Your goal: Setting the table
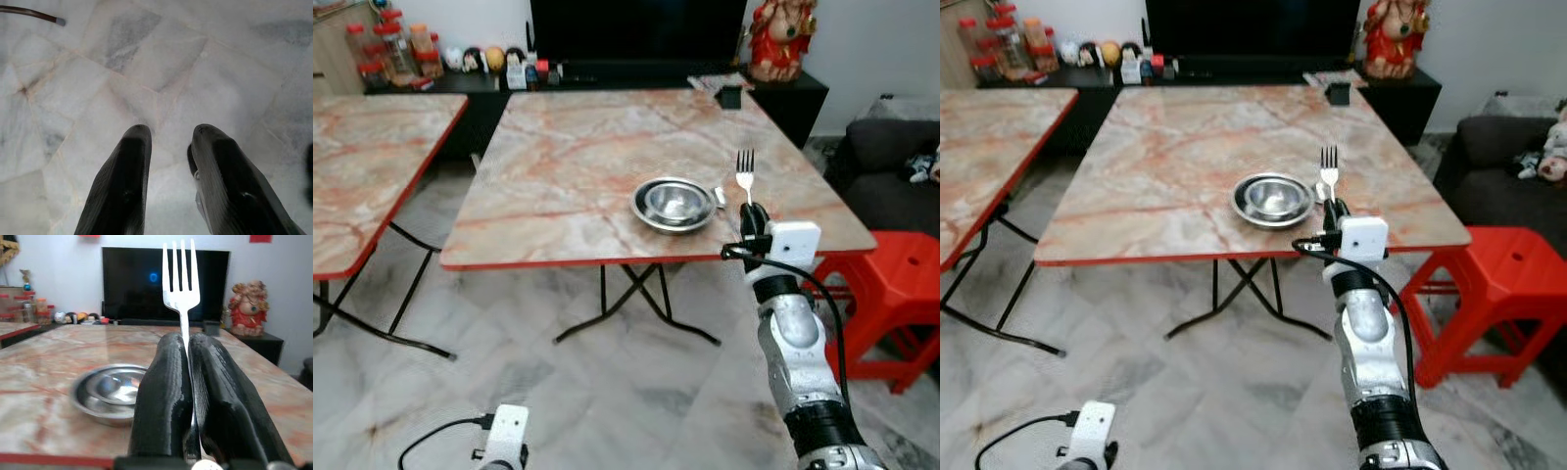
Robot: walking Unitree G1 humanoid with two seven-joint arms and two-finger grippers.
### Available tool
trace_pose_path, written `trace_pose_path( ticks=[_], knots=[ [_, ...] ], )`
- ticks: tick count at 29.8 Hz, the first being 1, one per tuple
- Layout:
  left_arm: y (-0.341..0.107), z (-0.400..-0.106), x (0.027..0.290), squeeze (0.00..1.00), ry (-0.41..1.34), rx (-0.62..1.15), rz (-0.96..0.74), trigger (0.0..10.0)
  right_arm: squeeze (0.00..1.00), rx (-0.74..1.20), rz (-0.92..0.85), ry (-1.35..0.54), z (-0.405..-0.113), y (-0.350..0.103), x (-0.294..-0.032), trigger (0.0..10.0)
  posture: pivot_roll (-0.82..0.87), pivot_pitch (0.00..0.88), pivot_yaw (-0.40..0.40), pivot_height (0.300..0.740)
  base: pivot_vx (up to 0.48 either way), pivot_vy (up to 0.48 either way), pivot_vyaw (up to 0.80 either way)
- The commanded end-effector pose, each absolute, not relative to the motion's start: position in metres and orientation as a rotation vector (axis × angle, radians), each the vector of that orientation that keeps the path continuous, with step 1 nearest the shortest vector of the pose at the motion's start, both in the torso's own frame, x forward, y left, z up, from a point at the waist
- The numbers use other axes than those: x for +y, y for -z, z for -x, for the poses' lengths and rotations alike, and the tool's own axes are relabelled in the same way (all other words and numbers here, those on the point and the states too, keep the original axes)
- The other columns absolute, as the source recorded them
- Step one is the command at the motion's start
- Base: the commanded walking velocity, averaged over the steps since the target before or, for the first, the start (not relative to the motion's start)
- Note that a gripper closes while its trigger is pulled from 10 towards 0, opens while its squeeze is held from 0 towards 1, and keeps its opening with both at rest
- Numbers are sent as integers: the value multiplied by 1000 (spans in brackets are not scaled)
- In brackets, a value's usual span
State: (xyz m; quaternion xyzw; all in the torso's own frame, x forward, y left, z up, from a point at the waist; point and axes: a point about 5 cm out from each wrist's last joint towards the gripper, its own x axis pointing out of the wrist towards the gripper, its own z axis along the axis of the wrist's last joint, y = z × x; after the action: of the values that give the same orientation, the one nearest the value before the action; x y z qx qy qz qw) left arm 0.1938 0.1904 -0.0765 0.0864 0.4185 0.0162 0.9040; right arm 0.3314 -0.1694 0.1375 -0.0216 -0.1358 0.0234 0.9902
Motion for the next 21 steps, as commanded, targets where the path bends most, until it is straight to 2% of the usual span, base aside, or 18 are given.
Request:
trace_pose_path(
  ticks=[1, 4, 15, 21],
  knots=[
    [78, -193, 184, 0, -11, 874, -174, 10000, 0, -277, 54, -13, -331, -140, -179, 10000, -42, 0, 19, 740, 0, -364, 0],
    [78, -192, 184, 0, -9, 874, -176, 10000, 0, -272, 59, -6, -330, -139, -180, 10000, -45, 0, 21, 740, 0, -307, 0],
    [79, -190, 185, 0, -32, 859, -134, 10000, 0, -266, 57, 49, -327, -139, -195, 10000, -58, 0, 20, 740, 0, 0, 0],
    [79, -190, 186, 0, -41, 870, -136, 10000, 0, -268, 60, 74, -326, -140, -202, 10000, -64, 0, 21, 740, 314, 0, 0]
  ],
)
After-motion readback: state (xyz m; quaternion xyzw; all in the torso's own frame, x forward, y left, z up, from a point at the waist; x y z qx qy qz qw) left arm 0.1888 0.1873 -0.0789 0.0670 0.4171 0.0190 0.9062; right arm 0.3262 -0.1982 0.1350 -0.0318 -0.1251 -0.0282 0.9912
